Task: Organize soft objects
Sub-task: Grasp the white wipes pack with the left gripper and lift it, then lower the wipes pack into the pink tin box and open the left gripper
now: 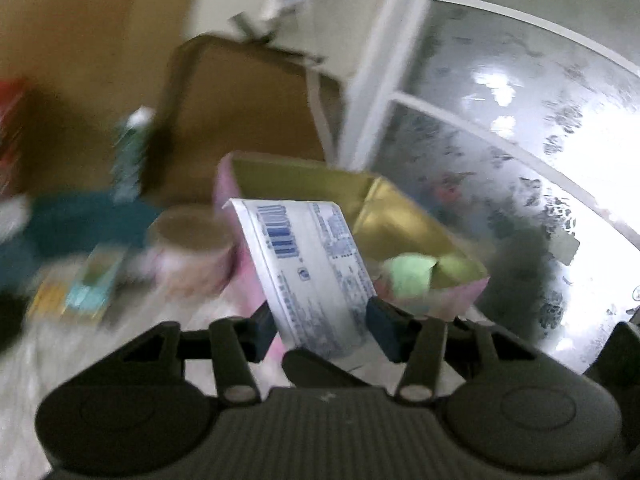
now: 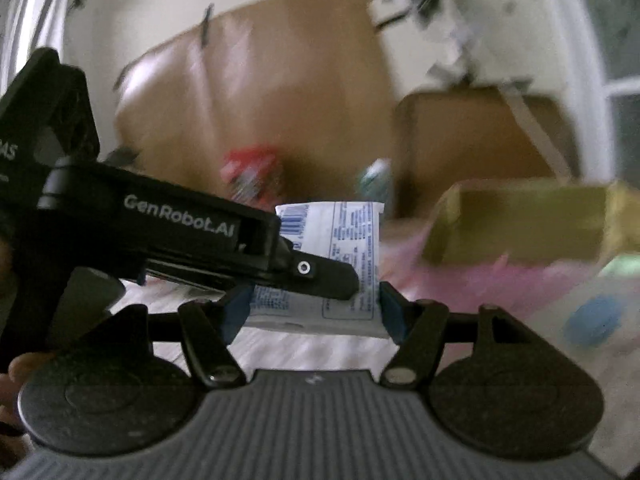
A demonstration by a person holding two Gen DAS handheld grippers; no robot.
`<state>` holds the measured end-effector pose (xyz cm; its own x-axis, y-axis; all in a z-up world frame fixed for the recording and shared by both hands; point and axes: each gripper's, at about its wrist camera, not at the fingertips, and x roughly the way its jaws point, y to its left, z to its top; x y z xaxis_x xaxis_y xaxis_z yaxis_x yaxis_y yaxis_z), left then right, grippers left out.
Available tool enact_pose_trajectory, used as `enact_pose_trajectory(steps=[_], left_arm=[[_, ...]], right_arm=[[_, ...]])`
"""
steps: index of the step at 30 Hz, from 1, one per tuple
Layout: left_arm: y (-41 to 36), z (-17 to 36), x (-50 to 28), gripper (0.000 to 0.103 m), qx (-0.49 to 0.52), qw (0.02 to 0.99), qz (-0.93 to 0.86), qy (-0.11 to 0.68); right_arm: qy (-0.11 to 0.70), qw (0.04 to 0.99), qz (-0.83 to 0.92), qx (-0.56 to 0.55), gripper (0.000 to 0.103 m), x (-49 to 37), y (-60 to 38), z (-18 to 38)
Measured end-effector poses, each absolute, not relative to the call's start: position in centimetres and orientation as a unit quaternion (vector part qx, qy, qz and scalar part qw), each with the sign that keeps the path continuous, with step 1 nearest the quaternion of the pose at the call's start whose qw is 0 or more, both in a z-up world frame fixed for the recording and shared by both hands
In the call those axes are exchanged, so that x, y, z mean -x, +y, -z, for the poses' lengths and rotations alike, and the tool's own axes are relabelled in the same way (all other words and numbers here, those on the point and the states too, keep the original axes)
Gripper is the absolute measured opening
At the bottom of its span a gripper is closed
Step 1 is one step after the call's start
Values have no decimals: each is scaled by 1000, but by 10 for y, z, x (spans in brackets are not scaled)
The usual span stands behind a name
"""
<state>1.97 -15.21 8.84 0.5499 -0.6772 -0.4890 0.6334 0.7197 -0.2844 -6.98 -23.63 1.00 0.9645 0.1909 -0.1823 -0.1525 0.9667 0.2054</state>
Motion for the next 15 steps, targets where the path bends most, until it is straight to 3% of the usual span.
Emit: enact_pose_trajectory(steps=[8, 11, 15], left_arm=[[-245, -87, -68, 54, 11, 888, 364, 280], [-261, -75, -84, 71, -3, 900, 333, 283], [-264, -64, -86, 72, -28, 907, 309, 283]], right_arm=[[98, 988, 12, -118, 70, 33, -313, -17], [111, 986, 50, -114, 72, 13, -331, -10], [143, 982, 75, -93, 74, -12, -336, 0]])
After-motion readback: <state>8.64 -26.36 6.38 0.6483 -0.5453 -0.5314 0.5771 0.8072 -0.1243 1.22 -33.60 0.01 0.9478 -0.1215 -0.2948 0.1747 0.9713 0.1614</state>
